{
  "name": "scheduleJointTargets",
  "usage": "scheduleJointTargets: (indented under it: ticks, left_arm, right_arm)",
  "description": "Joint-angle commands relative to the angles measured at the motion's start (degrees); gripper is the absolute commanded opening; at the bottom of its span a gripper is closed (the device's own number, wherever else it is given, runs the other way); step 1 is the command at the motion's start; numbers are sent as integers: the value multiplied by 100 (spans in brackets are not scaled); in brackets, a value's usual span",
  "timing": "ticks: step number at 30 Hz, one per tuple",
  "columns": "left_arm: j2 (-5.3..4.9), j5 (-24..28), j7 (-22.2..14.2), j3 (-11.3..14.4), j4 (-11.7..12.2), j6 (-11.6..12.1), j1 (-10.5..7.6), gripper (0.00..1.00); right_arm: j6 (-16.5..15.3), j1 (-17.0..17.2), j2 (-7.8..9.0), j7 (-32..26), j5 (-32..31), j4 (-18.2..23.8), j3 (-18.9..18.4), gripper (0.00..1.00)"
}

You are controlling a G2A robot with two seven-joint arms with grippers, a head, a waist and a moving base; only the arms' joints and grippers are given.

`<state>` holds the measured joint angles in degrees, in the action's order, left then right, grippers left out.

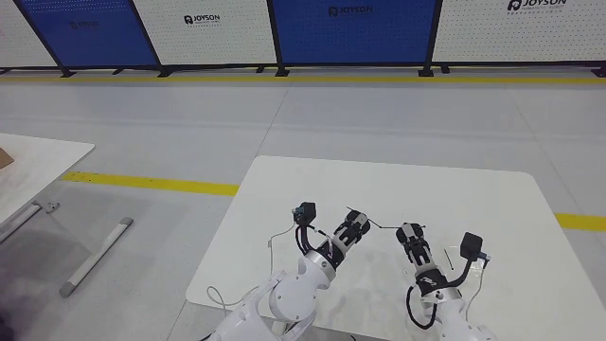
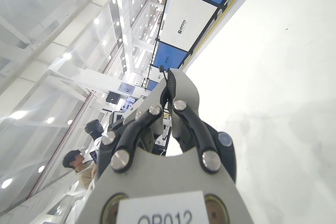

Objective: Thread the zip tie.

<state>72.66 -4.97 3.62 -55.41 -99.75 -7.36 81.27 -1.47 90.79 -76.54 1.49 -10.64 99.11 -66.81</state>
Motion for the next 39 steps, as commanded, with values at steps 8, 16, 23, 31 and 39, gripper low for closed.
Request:
scheduleJointTargets:
  ticks: [8,16,23,31,39]
  left_arm:
    - [0,0,0,0,0,0,0,0]
    - [0,0,0,0,0,0,0,0]
    - [0,0,0,0,0,0,0,0]
    - [34,14,67,88,39,358,1,0]
    - [56,6,91,93,62,465,39,0]
  right_arm:
    - [70,-48,-31,-26,42,-38,74,0]
    - [262,-61,-78,79,341,-29,115,0]
    - [262,-61,-78,79,341,-29,115,0]
    - [157,-54,-87,18,453,-83,105,0]
    - [-181,-108,-117,-22,616,-212,155,0]
